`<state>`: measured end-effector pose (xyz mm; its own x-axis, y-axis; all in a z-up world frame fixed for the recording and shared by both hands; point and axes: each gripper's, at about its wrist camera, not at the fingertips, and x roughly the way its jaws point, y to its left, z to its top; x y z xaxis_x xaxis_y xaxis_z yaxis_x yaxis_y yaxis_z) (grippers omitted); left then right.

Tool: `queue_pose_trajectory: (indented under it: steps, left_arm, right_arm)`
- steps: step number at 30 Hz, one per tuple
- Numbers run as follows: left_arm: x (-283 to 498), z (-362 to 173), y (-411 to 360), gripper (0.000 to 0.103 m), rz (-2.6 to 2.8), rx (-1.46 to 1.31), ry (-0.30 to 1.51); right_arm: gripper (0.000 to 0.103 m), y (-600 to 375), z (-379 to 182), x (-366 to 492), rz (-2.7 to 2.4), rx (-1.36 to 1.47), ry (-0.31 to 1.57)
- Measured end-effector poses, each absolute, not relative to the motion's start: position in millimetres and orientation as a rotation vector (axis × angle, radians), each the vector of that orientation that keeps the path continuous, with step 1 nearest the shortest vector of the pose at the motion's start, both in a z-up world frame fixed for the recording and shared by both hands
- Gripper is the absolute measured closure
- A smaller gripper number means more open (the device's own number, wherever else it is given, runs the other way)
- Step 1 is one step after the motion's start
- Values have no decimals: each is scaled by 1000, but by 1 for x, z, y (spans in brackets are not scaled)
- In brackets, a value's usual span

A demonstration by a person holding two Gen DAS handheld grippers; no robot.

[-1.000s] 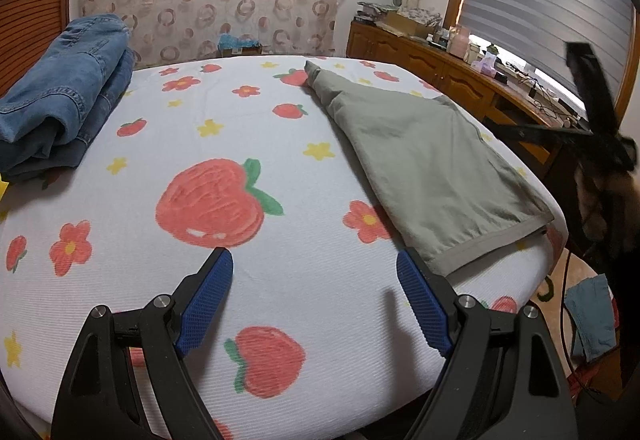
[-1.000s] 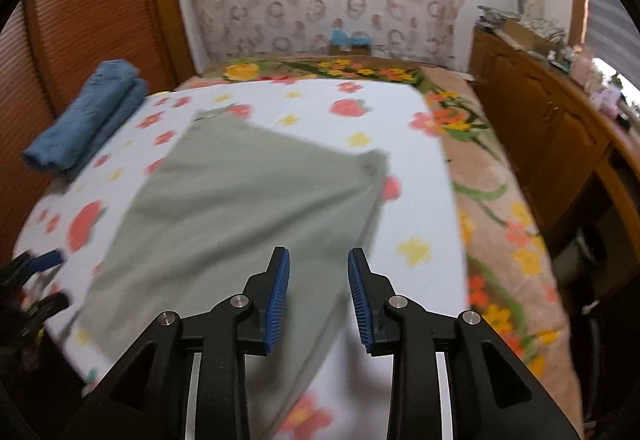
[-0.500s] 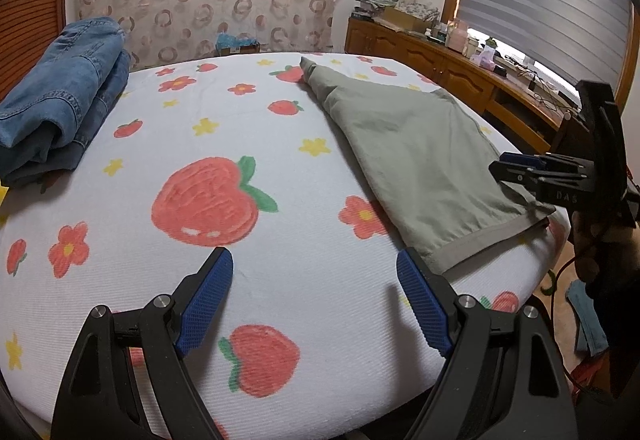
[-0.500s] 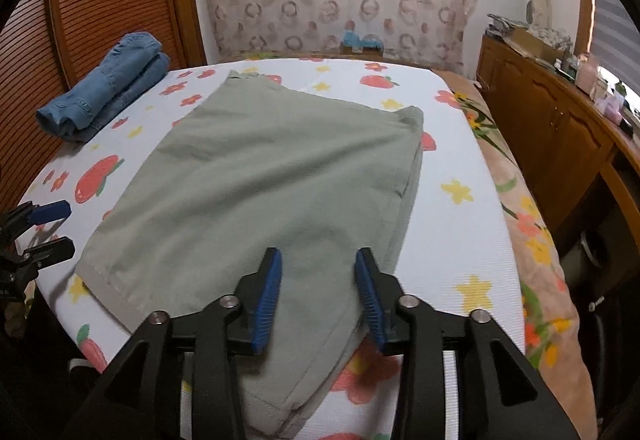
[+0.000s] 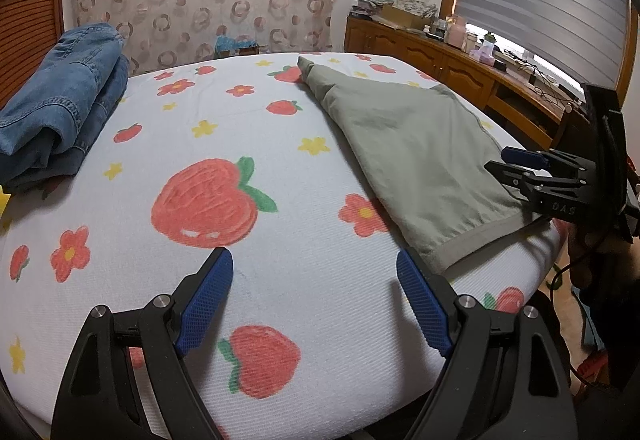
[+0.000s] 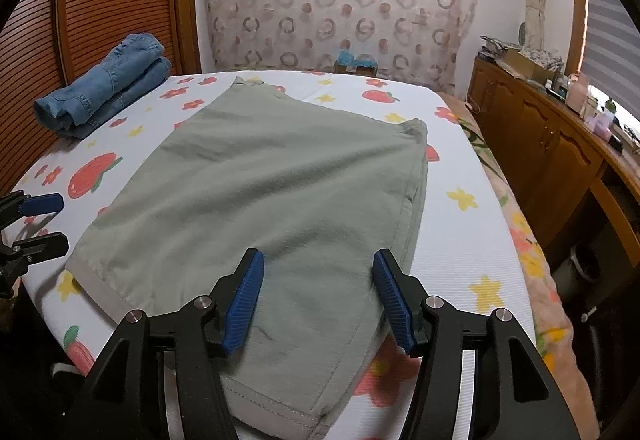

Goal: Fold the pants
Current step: 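Move the open right tool over the hem end of the grey-green strip, then close the right tool on the grey-green garment's hem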

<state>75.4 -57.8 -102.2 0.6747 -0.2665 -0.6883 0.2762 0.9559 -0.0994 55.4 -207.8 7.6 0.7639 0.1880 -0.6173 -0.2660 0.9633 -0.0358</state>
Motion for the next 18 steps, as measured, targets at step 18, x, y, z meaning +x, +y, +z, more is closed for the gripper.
queue_pose_trajectory:
  steps: [18]
  left_arm:
    - [82, -86, -99, 18, -415, 76, 785]
  right_arm:
    - [60, -238, 28, -3, 289, -59, 696]
